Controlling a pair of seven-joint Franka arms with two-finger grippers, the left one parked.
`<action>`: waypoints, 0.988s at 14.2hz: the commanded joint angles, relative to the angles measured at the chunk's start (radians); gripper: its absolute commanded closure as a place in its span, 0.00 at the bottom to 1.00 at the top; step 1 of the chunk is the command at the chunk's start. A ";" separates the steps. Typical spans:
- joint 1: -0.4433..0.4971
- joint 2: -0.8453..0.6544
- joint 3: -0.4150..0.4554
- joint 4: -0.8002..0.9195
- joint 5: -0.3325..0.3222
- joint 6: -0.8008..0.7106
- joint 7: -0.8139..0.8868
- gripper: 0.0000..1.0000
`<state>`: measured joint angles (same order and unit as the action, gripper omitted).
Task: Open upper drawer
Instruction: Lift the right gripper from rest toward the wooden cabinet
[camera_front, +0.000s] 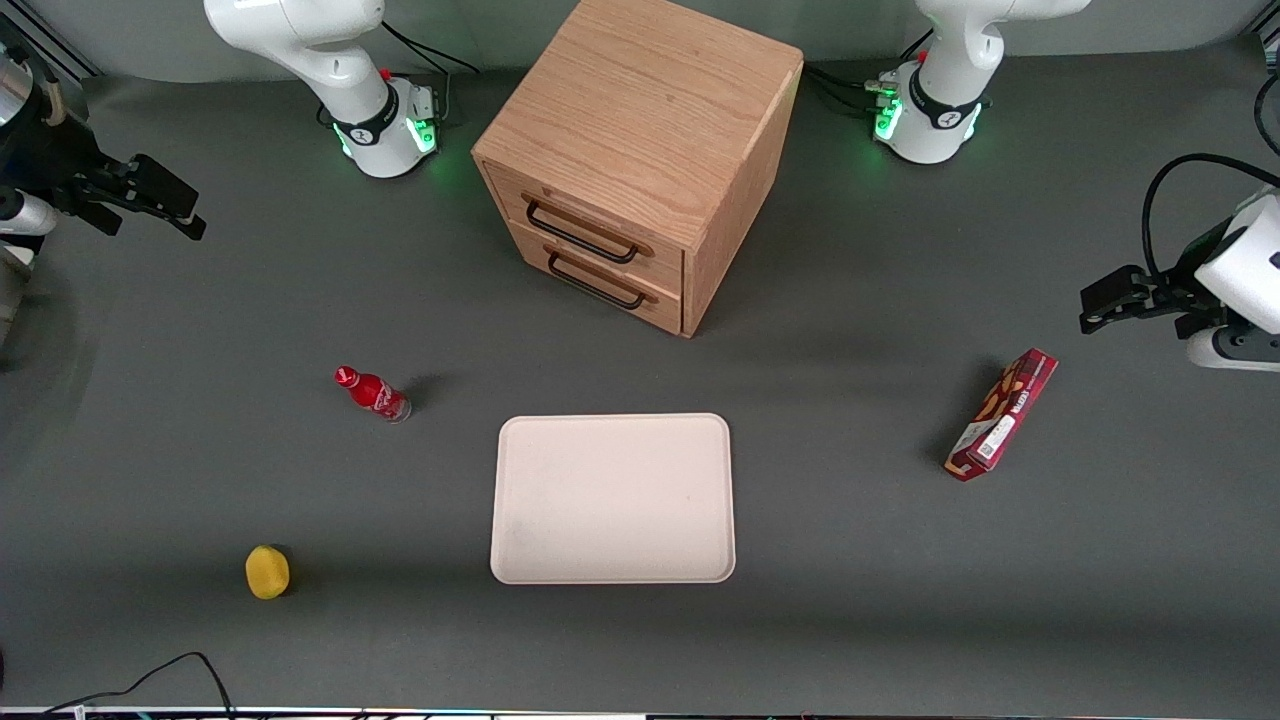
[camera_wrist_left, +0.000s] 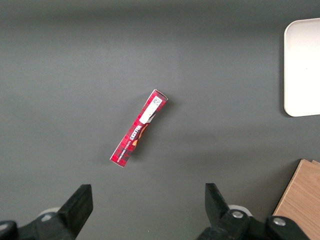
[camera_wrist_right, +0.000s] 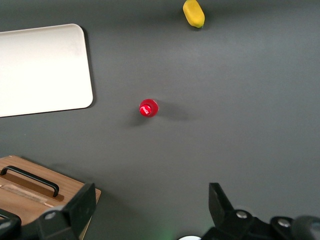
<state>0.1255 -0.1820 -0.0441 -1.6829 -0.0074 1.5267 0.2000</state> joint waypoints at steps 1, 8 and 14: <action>0.005 0.007 -0.007 0.028 0.003 -0.025 -0.004 0.00; 0.013 0.006 0.009 0.038 0.004 -0.049 0.015 0.00; 0.023 0.071 0.171 0.104 0.282 -0.142 -0.023 0.00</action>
<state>0.1465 -0.1729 0.0755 -1.6507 0.2250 1.4083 0.1980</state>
